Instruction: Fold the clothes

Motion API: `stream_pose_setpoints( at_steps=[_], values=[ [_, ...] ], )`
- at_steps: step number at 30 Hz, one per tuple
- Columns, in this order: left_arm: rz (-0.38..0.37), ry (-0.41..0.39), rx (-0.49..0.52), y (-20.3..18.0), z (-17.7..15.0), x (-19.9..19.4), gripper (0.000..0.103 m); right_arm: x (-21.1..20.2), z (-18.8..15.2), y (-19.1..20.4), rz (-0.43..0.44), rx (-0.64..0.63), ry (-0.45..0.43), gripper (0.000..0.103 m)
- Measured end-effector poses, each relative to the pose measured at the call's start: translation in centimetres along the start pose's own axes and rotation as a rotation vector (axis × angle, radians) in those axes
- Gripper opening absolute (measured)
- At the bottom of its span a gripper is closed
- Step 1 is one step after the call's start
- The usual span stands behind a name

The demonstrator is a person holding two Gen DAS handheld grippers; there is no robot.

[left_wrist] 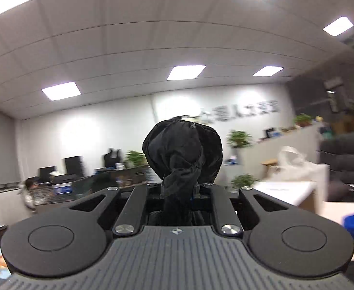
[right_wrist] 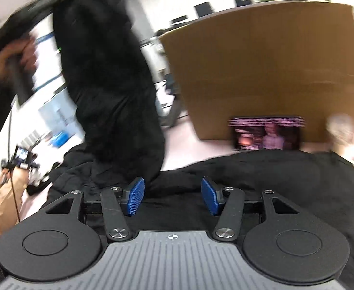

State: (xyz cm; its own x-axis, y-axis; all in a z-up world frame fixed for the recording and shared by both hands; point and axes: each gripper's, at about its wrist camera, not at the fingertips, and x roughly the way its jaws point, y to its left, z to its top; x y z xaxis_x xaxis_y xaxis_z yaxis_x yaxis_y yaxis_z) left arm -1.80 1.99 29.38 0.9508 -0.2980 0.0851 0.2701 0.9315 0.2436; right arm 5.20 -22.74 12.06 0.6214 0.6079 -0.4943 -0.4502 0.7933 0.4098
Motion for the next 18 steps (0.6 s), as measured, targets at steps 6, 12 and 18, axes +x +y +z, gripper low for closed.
stream_pose_setpoints(
  at_steps=[6, 12, 18],
  values=[
    [-0.019, 0.090, 0.025, -12.1, -4.0, -8.0, 0.011, -3.6, -2.5, -4.3, 0.045, 0.138, 0.046, 0.051],
    [-0.121, 0.428, -0.081, -16.1, -9.3, -12.9, 0.016, -2.9, -4.7, -5.9, 0.083, 0.210, 0.119, 0.052],
    [-0.275, 0.769, -0.203, -16.4, -13.9, -15.8, 0.062, -2.0, -6.2, -5.4, 0.171, 0.212, 0.220, 0.062]
  ],
)
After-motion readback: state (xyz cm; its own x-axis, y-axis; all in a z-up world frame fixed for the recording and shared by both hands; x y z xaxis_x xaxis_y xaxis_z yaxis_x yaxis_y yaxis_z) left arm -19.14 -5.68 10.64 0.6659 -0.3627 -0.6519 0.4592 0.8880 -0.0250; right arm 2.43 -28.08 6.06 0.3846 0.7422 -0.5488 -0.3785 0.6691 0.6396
